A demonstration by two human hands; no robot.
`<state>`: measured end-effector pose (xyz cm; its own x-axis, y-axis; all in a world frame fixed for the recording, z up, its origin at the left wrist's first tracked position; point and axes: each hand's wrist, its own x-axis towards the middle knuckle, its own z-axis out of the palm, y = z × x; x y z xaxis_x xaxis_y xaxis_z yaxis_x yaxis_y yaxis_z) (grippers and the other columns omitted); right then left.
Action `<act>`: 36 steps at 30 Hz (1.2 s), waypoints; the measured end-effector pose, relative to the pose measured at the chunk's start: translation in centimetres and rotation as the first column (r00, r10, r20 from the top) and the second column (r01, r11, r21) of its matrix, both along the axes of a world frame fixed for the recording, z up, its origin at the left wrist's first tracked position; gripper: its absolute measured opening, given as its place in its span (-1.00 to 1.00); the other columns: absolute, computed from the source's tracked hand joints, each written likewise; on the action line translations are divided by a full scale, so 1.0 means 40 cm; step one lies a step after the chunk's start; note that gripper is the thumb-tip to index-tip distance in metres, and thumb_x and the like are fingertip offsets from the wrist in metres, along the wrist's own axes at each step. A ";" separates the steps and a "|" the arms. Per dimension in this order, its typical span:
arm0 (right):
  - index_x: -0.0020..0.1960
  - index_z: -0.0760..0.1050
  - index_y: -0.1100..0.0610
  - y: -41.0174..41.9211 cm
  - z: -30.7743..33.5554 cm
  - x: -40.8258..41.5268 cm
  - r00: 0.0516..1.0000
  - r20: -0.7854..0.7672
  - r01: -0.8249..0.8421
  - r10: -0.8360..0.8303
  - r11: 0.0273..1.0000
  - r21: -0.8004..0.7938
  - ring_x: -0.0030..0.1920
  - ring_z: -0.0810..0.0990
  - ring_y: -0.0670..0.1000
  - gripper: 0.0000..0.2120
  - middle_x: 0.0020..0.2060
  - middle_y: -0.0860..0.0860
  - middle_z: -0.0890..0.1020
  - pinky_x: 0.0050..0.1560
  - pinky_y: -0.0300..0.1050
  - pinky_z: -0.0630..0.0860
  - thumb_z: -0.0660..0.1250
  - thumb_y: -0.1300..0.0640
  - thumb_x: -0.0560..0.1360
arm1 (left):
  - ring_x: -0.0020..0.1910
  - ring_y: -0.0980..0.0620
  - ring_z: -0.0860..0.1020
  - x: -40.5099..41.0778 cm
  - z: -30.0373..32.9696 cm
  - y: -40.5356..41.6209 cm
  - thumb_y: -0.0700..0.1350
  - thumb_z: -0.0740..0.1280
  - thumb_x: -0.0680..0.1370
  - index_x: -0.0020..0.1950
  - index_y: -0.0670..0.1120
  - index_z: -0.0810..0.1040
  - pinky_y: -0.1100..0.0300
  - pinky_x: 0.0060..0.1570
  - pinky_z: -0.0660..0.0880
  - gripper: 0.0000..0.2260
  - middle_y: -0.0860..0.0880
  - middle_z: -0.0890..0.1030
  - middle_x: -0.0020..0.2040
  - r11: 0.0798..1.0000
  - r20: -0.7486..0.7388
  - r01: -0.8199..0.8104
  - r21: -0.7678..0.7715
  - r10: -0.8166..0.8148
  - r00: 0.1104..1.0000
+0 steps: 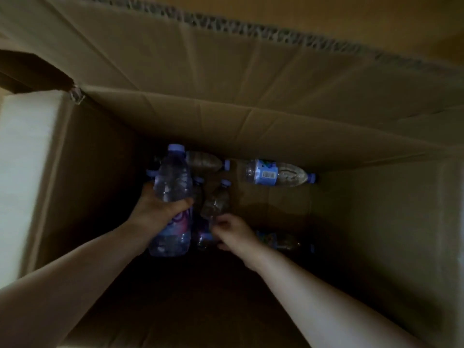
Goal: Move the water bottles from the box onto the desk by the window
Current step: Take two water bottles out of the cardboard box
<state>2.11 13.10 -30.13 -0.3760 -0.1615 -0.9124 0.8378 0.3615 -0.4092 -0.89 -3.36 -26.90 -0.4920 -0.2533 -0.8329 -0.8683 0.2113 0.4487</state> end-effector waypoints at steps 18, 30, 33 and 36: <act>0.49 -0.03 0.30 -0.088 -0.341 0.023 0.955 0.063 0.256 -0.290 0.913 0.318 0.34 0.45 0.15 0.00 0.40 0.20 0.38 0.32 -0.01 0.41 0.59 0.12 0.33 | -0.18 0.31 0.48 0.051 -0.114 -0.004 -0.24 0.50 0.40 0.27 -0.07 0.26 0.54 -0.28 0.38 -0.44 0.19 0.47 -0.10 0.997 -0.290 -0.062 -0.055 0.044 0.956; 0.15 0.54 0.13 0.099 0.034 -0.026 0.877 0.327 0.436 -0.353 0.870 -0.230 0.01 0.65 0.09 -0.76 0.01 0.13 0.68 0.05 0.02 0.59 0.40 0.22 0.49 | -0.02 -0.10 0.62 0.063 0.124 -0.059 -0.15 0.48 0.42 0.06 0.02 0.53 0.03 0.06 0.52 -0.73 -0.07 0.65 -0.03 0.993 -0.045 -0.093 0.067 0.096 0.994; 0.05 0.53 0.12 0.100 0.159 -0.044 0.879 0.371 0.422 -0.298 0.848 -0.319 0.04 0.62 0.10 -0.88 0.03 0.12 0.63 0.10 0.08 0.53 0.34 0.21 0.52 | -0.15 -0.13 0.67 0.076 0.231 -0.071 0.04 0.62 0.15 0.13 -0.08 0.53 0.07 -0.16 0.59 -0.38 -0.15 0.69 -0.11 0.963 0.015 -0.135 0.235 0.135 0.991; 0.13 0.52 0.09 0.086 0.275 -0.041 0.916 0.346 0.336 -0.202 0.859 -0.388 0.12 0.56 0.09 -0.69 0.07 0.11 0.60 0.05 0.11 0.55 0.46 0.15 0.40 | -0.19 -0.16 0.67 0.090 0.336 -0.077 0.11 0.67 -0.14 0.16 -0.15 0.53 0.10 -0.28 0.61 -0.08 -0.24 0.68 -0.05 0.889 0.075 -0.137 0.437 0.116 0.990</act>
<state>0.46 16.52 -19.14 -0.1989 -0.4929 -0.8470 0.9785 -0.0516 -0.1998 2.72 -6.45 -13.47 -0.4395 0.0863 -0.8941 -0.8960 -0.1119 0.4296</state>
